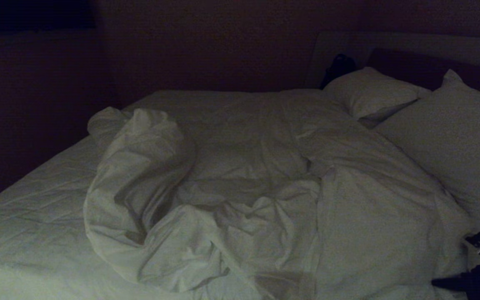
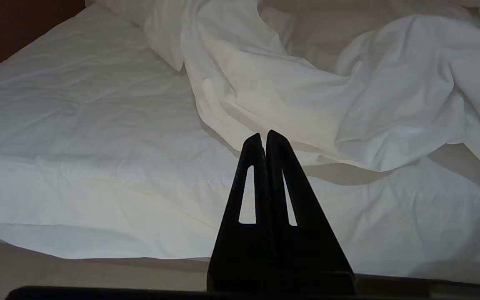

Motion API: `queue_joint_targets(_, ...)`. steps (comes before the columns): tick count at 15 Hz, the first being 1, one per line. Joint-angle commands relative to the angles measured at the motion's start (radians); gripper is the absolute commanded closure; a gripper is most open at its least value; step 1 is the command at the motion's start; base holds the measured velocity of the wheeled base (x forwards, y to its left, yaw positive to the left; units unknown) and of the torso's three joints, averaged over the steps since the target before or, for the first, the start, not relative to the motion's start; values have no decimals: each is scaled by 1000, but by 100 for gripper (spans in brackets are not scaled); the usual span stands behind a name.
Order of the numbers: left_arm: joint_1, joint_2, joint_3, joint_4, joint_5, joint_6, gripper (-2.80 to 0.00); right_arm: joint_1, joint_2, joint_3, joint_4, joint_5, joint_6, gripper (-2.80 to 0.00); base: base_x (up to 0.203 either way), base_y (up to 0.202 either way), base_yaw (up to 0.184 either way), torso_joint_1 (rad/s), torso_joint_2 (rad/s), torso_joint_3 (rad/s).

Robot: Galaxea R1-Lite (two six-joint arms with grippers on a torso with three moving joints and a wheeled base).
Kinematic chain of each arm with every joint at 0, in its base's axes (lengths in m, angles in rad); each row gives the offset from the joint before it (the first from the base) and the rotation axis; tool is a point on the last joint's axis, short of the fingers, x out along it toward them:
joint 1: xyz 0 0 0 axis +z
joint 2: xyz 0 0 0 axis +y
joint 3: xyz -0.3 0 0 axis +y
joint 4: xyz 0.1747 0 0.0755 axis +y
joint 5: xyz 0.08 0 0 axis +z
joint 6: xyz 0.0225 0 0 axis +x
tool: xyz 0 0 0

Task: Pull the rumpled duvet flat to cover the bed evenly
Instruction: Flatten the corners of the folded blanket

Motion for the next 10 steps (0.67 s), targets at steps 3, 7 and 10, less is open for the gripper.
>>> queue_joint_targets(3, 0, 0, 0, 0, 0, 0, 0, -34, -145, 13, 130, 6, 18, 0, 0, 0, 0, 0, 0, 0)
queue_joint_targets(7, 0, 0, 0, 0, 0, 0, 0, -110, -319, -66, 533, 30, 41, 0, 0, 0, 0, 0, 0, 0)
queue_joint_targets(10, 0, 0, 0, 0, 0, 0, 0, -204, -393, -243, 889, 28, 48, 0, 0, 0, 0, 0, 0, 0)
